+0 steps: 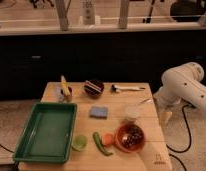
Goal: Wipe tray with sponge
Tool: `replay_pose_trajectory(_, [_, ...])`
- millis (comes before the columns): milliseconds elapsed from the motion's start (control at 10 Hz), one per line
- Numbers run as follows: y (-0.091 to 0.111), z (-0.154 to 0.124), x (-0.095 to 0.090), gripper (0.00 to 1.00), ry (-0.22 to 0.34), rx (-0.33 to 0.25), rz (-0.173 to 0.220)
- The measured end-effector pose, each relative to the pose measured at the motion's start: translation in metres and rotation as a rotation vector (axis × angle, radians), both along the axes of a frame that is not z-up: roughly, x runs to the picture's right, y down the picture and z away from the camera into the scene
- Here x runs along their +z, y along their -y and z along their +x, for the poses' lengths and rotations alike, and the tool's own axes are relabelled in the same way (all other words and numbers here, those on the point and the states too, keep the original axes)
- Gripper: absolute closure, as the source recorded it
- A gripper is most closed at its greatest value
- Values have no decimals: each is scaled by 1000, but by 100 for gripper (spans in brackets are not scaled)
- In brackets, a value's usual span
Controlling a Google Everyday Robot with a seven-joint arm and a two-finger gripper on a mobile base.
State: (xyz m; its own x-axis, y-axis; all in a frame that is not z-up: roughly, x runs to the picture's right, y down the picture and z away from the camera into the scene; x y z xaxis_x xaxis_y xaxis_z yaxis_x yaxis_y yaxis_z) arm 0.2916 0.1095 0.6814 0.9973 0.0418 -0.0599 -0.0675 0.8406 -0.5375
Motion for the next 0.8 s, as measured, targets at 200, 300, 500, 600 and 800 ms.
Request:
replay_pose_trajectory(200, [0, 0, 0, 20, 0, 0, 0])
replay_pose_trajectory(300, [0, 0, 0, 20, 0, 0, 0])
replay_pose_trajectory(500, [-3, -5, 2, 20, 1, -10, -1])
replay_pose_trajectory(600, [-5, -18, 5, 20, 9, -18, -4])
replay_pose_trajectory(800, [-8, -48, 11, 20, 23, -39, -6])
